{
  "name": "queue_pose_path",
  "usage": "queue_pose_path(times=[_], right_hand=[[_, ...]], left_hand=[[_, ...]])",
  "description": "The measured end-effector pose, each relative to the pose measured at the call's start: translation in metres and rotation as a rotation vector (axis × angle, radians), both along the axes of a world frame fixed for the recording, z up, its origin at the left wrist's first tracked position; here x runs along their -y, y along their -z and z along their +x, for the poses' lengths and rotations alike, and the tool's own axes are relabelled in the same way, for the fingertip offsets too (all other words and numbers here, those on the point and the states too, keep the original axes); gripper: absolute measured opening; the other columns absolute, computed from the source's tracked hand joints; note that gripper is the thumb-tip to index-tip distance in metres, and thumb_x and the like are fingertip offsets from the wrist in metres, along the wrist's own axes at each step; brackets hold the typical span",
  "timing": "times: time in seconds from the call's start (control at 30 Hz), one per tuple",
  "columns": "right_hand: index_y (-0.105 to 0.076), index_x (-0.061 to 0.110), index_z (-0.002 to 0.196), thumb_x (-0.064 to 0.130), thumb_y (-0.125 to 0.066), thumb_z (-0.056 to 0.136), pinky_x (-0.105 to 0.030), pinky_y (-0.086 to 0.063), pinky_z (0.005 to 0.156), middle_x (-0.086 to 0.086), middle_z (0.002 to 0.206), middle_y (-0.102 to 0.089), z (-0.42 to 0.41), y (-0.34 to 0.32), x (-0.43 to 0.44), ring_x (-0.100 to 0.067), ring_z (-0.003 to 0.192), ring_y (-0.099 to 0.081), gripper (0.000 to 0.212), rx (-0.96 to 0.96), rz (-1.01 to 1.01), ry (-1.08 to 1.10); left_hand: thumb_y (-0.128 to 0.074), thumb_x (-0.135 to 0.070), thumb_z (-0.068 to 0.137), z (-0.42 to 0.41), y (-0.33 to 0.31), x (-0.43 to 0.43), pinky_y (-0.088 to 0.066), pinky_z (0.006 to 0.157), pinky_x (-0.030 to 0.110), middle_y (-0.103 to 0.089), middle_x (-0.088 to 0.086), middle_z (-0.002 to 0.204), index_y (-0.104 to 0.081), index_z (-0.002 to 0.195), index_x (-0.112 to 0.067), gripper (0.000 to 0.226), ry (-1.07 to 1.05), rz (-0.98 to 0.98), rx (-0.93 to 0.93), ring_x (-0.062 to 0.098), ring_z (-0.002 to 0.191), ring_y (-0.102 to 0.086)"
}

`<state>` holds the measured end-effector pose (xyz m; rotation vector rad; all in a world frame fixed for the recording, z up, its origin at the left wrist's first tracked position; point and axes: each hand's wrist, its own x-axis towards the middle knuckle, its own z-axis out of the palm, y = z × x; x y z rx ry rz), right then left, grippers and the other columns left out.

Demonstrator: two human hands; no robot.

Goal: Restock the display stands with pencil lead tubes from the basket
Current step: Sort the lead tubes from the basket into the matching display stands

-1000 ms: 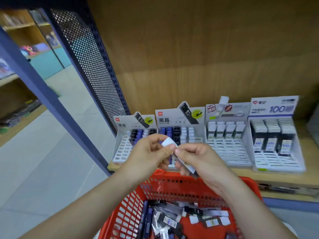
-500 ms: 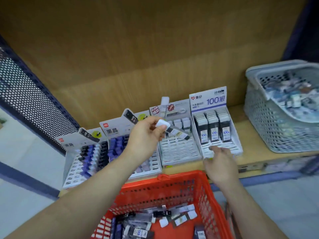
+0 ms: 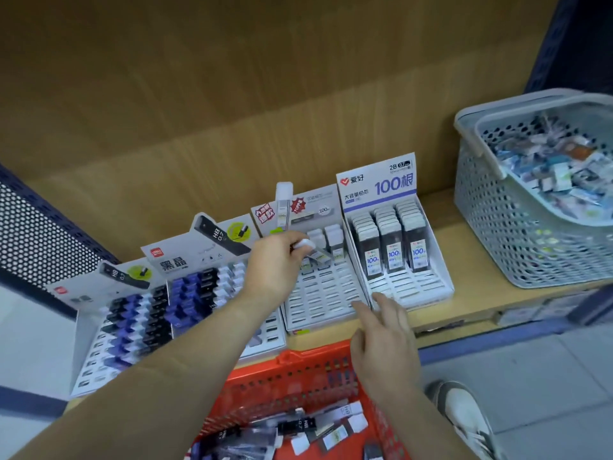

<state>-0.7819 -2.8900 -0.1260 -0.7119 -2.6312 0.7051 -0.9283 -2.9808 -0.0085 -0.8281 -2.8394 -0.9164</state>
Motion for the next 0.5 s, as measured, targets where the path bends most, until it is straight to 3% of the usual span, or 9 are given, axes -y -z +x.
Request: queue_pose_path(times=[0.2, 0.33, 0.5], right_hand=[[-0.073, 0.024, 0.112, 0.014, -0.077, 0.073, -0.051, -0.050, 0.096, -0.011, 0.126, -0.063, -0.005, 0.001, -0.001, -0.035, 0.123, -0.055, 0.041, 0.067, 0.064, 0.039], [-0.069, 0.026, 0.122, 0.015, -0.070, 0.080, -0.049, -0.045, 0.102, -0.009, 0.132, -0.058, -0.006, 0.002, 0.000, -0.033, 0.128, -0.049, 0.043, 0.072, 0.053, 0.033], [-0.067, 0.023, 0.126, 0.012, -0.067, 0.082, -0.050, -0.045, 0.105, -0.014, 0.139, -0.055, -0.007, 0.008, 0.002, -0.035, 0.132, -0.046, 0.046, 0.061, 0.030, 0.017]], left_hand=[[-0.063, -0.020, 0.092, -0.009, 0.018, -0.004, -0.043, 0.078, 0.020, -0.069, 0.004, 0.106, -0.066, 0.116, -0.014, 0.025, -0.026, -0.026, -0.005, 0.017, 0.093, -0.062], [-0.063, -0.018, 0.091, -0.010, 0.021, -0.006, -0.045, 0.077, 0.021, -0.070, 0.003, 0.101, -0.067, 0.113, -0.013, 0.022, -0.024, 0.039, 0.004, 0.012, 0.086, -0.058], [-0.064, -0.016, 0.090, -0.008, 0.021, -0.016, -0.049, 0.080, 0.030, -0.072, 0.005, 0.096, -0.071, 0.106, -0.011, 0.018, 0.038, 0.079, -0.055, 0.018, 0.088, -0.062]])
